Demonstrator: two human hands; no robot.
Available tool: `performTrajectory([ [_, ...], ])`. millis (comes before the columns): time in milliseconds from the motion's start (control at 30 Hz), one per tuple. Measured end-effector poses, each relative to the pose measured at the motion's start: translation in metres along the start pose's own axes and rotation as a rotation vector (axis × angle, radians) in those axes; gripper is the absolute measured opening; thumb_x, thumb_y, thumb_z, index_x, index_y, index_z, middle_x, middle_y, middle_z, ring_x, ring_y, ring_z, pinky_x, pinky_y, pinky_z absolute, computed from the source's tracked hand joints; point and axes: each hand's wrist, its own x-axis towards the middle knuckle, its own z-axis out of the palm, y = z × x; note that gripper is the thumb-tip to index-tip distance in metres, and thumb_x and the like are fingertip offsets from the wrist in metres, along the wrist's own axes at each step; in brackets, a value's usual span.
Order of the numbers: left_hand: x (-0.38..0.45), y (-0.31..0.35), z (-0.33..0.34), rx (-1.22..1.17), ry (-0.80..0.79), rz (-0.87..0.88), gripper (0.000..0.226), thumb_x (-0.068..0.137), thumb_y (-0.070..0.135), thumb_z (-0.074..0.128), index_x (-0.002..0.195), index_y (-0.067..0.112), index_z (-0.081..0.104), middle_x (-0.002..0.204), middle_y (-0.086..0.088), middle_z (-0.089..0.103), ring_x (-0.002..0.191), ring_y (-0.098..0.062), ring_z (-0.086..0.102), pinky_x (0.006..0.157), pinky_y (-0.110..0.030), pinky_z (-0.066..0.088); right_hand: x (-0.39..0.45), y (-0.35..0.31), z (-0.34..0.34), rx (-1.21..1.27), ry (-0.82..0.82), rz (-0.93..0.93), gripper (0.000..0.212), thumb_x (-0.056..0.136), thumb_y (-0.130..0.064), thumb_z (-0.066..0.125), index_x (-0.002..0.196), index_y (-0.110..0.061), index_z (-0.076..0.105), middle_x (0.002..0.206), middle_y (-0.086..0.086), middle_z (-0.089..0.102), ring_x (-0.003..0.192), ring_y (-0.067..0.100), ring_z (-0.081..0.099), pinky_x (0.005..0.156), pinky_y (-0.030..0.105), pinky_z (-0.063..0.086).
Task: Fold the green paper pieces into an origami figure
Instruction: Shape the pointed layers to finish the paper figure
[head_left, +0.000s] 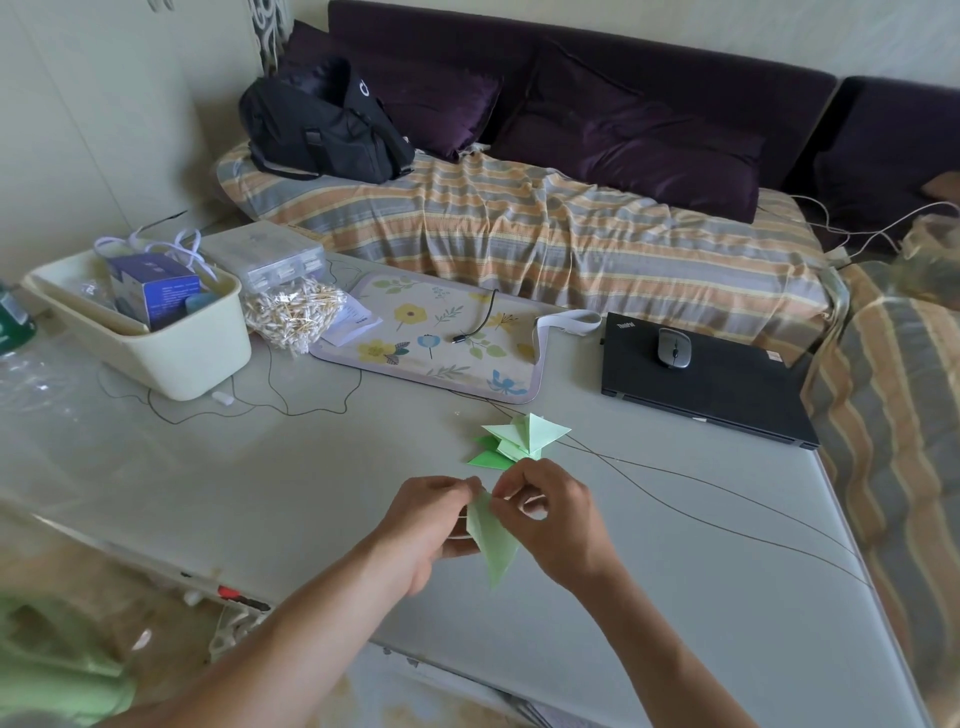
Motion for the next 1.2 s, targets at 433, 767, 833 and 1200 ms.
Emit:
performTrajectory([
  [433,0.0005,0.0007,0.0024,-0.022,-0.091,0.087,0.020,0.092,-0.003,0.058,0.102,0.001,0.074,0.096,-0.018,0.078,0.089,-0.031,0.077,0.081,-0.039,0.063,0.0017,-0.0024,-0.0022,0.043,0.018,0.117,0.027,0.082,0.003,0.065,0.091,-0.021,0.071,0.078,-0.010,0.070,0.071,0.004,0.063,0.067,0.010,0.048],
  [767,-0.0043,-0.0017,-0.0001,0.001,-0.050,0.172,0.011,0.086,-0.005,0.073,0.097,-0.006,0.071,0.086,-0.016,0.077,0.072,-0.025,0.077,0.060,-0.026,0.060,0.0034,-0.0029,-0.0040,0.143,-0.046,0.310,0.022,0.090,-0.040,0.070,0.076,-0.022,0.072,0.067,-0.009,0.068,0.063,0.006,0.058,0.064,0.025,0.048],
  [833,-0.0047,-0.0014,-0.0001,0.002,-0.039,0.171,0.014,0.084,-0.003,0.076,0.097,-0.005,0.071,0.082,-0.013,0.076,0.070,-0.024,0.077,0.059,-0.027,0.060,0.0028,-0.0020,-0.0036,0.154,-0.078,0.327,0.018,0.087,-0.036,0.073,0.075,-0.022,0.073,0.071,-0.002,0.072,0.065,0.011,0.061,0.070,0.038,0.055],
  [1200,0.0025,-0.0024,-0.0020,0.007,0.080,0.156,0.009,0.091,0.014,0.074,0.088,0.005,0.076,0.087,-0.012,0.079,0.077,-0.022,0.072,0.080,-0.034,0.063,0.0015,-0.0064,-0.0026,0.137,-0.114,0.336,0.014,0.088,-0.024,0.068,0.075,-0.018,0.068,0.076,0.009,0.071,0.062,0.013,0.057,0.063,0.030,0.047],
])
